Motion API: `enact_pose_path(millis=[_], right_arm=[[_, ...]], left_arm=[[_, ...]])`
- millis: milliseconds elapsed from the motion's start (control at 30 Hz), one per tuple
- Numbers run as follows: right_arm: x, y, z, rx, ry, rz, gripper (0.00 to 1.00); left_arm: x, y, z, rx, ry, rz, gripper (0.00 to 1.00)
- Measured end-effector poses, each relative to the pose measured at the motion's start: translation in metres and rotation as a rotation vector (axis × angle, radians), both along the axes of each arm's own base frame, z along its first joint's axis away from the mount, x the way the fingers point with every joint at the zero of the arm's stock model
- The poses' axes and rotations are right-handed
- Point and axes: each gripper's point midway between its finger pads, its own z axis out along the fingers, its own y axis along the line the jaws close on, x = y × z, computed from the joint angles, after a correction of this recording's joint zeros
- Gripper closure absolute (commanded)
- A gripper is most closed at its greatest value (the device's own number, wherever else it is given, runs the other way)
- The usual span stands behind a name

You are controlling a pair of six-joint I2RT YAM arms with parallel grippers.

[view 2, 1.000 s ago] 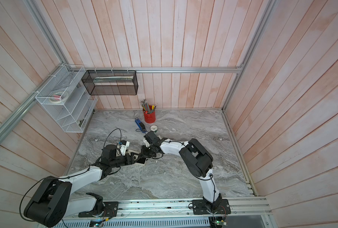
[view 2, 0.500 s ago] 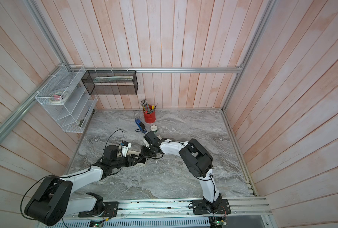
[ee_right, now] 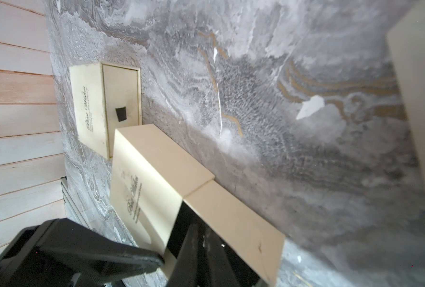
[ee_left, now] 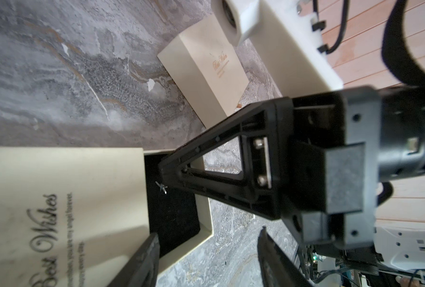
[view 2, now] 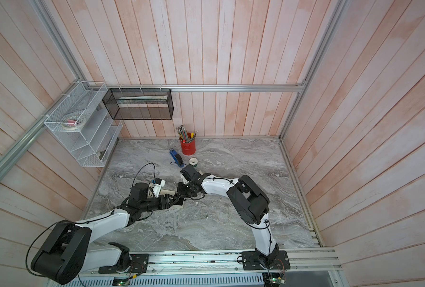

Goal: Place the earrings into the drawer-style jewelry box
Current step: Insert the earring into the inner lining, then adjust the earring in the inner lining.

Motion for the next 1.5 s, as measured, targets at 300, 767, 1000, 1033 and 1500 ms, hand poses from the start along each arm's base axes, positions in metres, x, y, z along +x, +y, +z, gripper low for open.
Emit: enact_pose_path(millis=[300, 767, 1000, 1033, 1500], right_arm=[[0.002, -0.002, 0.004, -0.007, -0.023, -0.003, 0.93], [0.0, -0.006, 0.013, -0.105, -0.066, 0.019, 0.88], [0.004, 0.01, 0.025, -0.166, -0.1, 0.027, 0.83], [0.004, 0.011, 0.024, -0.178, -0.1, 0.029, 0.82], [-0.003, 0.006, -0.004, -0.305, -0.046, 0.041, 0.82]], left_arm=[[0.0, 0.0, 0.0, 0.0, -0.001, 0.0, 0.36], [0.001, 0.004, 0.032, -0.033, -0.101, 0.021, 0.36], [0.0, 0.009, 0.031, -0.058, -0.102, 0.04, 0.36], [-0.001, 0.01, 0.03, -0.063, -0.099, 0.043, 0.36], [-0.004, 0.021, 0.024, -0.115, -0.084, 0.064, 0.36]])
